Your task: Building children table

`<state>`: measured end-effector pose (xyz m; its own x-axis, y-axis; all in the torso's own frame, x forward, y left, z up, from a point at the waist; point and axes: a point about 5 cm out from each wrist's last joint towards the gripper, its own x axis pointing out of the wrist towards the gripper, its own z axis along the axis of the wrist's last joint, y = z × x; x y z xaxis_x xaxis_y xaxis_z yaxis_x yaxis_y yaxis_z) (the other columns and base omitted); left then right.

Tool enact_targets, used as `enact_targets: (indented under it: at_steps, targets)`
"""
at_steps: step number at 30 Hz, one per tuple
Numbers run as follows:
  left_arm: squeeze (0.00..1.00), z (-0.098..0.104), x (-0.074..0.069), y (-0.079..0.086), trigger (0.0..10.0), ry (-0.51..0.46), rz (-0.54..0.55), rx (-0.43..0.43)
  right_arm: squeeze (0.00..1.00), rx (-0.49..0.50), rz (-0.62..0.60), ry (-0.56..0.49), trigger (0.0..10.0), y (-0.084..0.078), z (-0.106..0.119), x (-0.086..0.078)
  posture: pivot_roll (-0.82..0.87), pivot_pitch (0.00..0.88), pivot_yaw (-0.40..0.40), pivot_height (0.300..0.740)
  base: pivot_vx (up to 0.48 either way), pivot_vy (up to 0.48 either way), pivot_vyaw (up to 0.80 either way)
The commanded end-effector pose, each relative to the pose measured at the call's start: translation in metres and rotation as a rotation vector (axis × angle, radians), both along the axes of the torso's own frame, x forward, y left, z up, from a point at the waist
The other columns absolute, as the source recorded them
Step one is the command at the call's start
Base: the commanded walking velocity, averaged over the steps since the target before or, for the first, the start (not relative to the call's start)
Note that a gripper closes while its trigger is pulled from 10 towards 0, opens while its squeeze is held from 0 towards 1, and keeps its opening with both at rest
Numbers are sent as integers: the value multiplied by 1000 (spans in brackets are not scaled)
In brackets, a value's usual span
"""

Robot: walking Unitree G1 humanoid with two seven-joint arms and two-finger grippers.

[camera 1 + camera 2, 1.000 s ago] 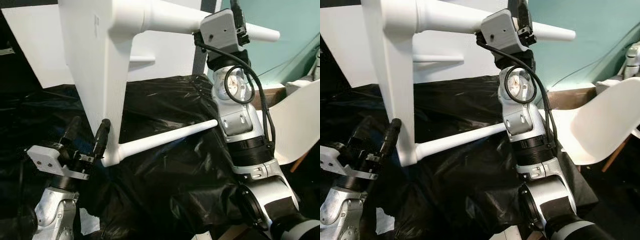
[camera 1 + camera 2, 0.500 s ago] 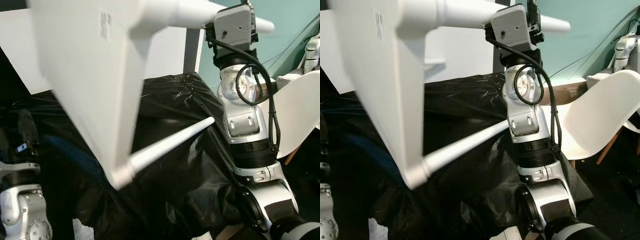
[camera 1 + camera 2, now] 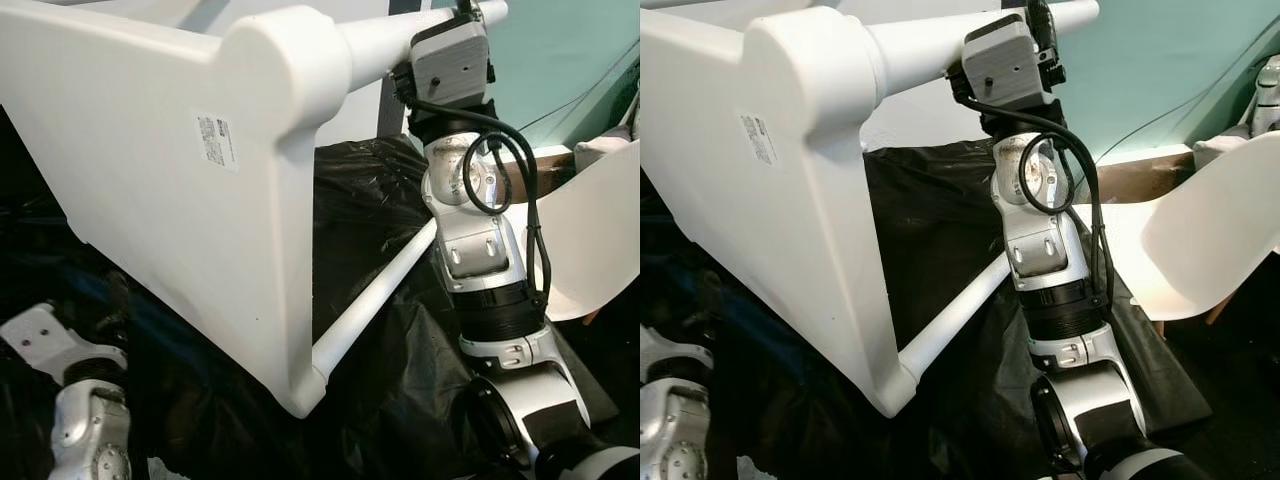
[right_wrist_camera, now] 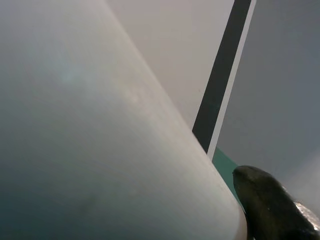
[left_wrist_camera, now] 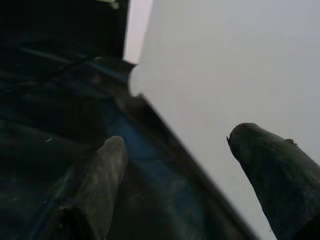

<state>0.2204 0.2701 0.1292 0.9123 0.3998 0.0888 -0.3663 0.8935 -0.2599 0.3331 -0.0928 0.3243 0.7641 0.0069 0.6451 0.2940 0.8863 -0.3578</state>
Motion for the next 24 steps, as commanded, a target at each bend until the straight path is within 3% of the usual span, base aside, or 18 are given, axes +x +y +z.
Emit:
enact_targets:
  at_steps: [1,2,3,4,5,6,7,8,12,13,14,21,22,24]
  targets:
    - [0,-19,-6,6,10000,101,81,20,0,121,-60,340,0,-24,-59,23,-13,7,95,740,0,0,0]
    - [0,-19,-6,6,10000,101,81,20,0,121,-60,340,0,-24,-59,23,-13,7,95,740,0,0,0]
    - [0,-35,-13,10,10000,170,147,9,0,29,-23,376,157,-16,-66,24,-14,8,95,740,0,0,0]
    - [0,-35,-13,10,10000,170,147,9,0,29,-23,376,157,-16,-66,24,-14,8,95,740,0,0,0]
    - [0,-41,-15,11,10000,194,167,4,0,-31,-2,399,157,-11,-70,25,-17,8,94,740,0,0,0]
    - [0,-47,-18,8,10000,217,172,2,0,-115,18,424,7176,-4,-77,24,-20,8,93,740,0,0,0]
    - [0,-51,-19,6,10000,231,174,2,0,-169,30,440,7176,0,-83,24,-20,8,93,740,0,0,0]
    - [0,-54,-20,2,10000,237,169,1,0,-193,40,447,9922,2,-86,22,-19,8,89,740,0,0,0]
    - [0,-55,-19,-6,10000,239,145,20,0,-213,48,444,10000,4,-87,20,-22,8,85,740,0,0,0]
    - [0,-55,-18,-10,10000,240,132,33,702,-224,44,431,10000,4,-85,19,-25,8,84,740,0,0,0]
    - [0,-55,-17,-13,10000,240,122,45,1000,-238,41,417,10000,3,-81,19,-28,8,83,740,0,0,0]
    - [0,-58,-10,-24,10000,239,83,98,980,-407,28,353,10000,3,-68,17,-39,6,74,740,0,0,0]
    - [0,-58,-9,-27,10000,235,73,105,0,-442,18,337,10000,1,-65,16,-42,6,71,740,0,0,0]
    - [0,-58,-7,-33,10000,231,61,122,0,-468,8,325,10000,-4,-61,14,-45,7,69,740,0,0,0]
